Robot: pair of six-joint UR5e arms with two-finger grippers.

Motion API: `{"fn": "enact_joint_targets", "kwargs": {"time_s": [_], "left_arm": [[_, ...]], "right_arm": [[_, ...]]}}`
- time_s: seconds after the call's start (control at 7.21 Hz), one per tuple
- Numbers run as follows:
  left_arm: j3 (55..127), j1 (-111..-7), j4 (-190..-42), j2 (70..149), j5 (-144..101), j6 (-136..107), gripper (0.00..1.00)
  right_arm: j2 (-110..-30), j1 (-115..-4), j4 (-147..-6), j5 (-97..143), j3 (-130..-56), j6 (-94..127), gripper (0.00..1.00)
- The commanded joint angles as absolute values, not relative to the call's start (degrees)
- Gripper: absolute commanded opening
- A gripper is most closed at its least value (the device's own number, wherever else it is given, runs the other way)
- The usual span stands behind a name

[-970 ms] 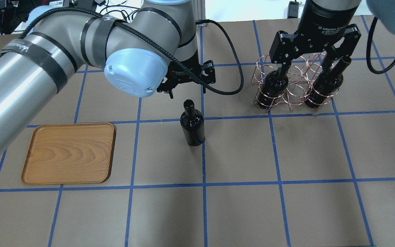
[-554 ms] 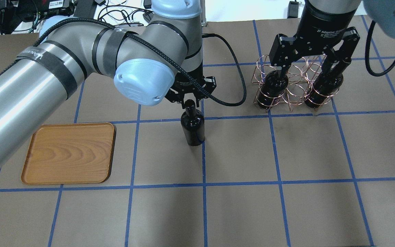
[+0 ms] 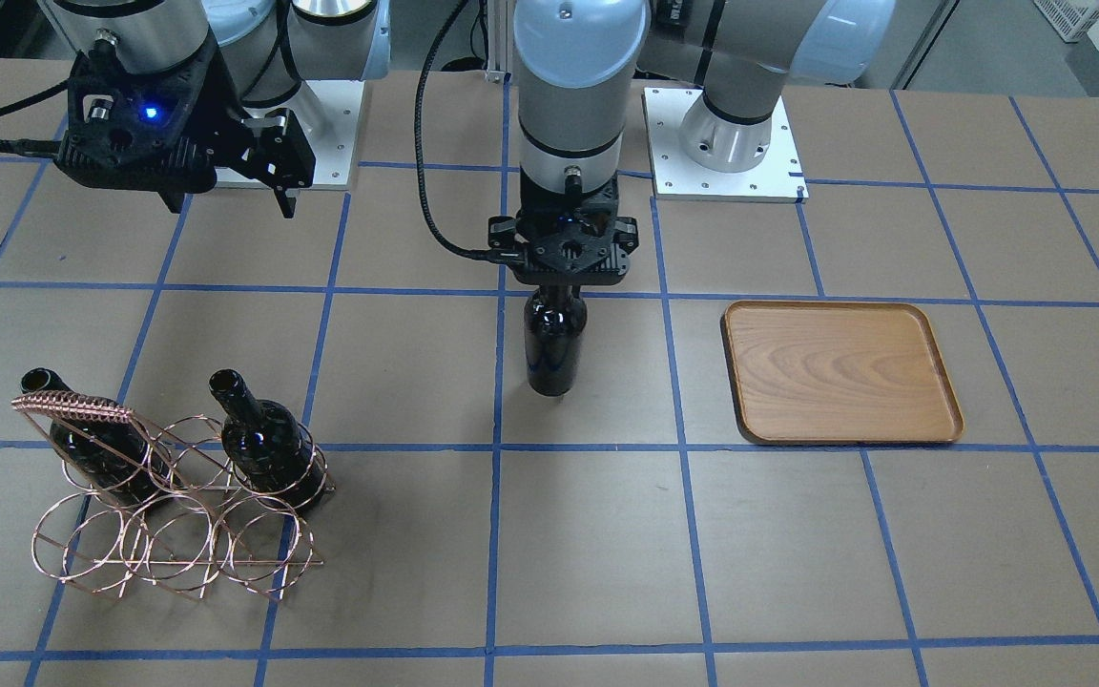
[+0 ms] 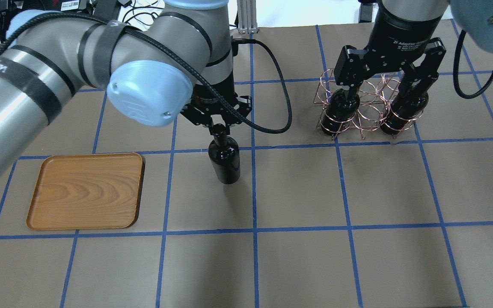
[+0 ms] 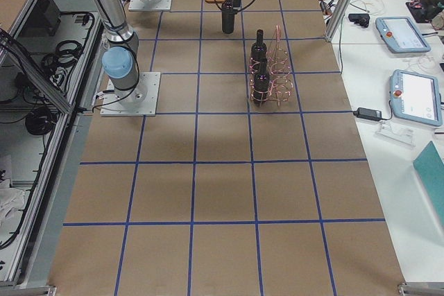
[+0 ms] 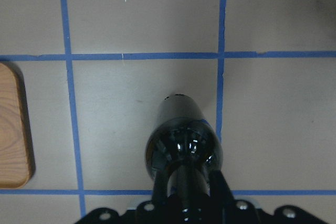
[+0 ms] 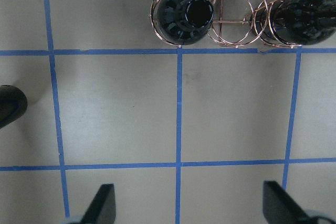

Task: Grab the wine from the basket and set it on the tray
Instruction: 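Grasp the bottle neck with the left gripper and lift it, then carry the bottle with the left gripper over the wooden tray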

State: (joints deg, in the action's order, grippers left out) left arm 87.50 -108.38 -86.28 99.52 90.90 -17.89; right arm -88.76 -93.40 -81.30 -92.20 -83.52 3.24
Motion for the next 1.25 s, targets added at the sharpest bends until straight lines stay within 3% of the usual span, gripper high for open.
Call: {"fn": "enact_joint_targets", "kwargs": {"time_s": [0.0, 0.14, 0.28, 0.55, 0.69, 0.97, 1.11], "left_arm": [[90.2, -99.4, -90.6, 92.4, 90.9, -3.4, 0.0], [94.2, -92.6, -90.6, 88.5, 90.8, 4.1, 0.0], [98.4, -84.1, -90.6, 84.9, 90.9, 15.4, 0.0], [101.9, -67.2, -89.5, 81.3, 90.8, 30.3, 0.0], [102.9, -61.5, -86.6, 81.5, 90.6, 34.2, 0.0], [105.1, -60.2, -79.1, 83.0, 90.0, 34.8, 0.0], [105.5, -60.3, -78.1, 83.7, 89.9, 34.7, 0.0]], "right_arm": [[-88.9, -93.5, -81.4, -92.3, -83.6, 3.3, 1.0], [-88.9, -93.5, -81.6, -92.2, -83.6, 3.3, 0.99], [-88.9, -93.5, -82.7, -92.7, -83.6, 3.3, 0.91], [-88.9, -93.5, -84.6, -92.5, -84.9, 3.3, 0.85], [-88.9, -93.5, -85.2, -92.3, -85.3, 3.3, 0.75], [-89.0, -93.5, -85.1, -92.3, -85.3, 3.4, 0.81], [-89.0, -93.5, -85.1, -92.5, -85.3, 3.3, 0.88]]}}
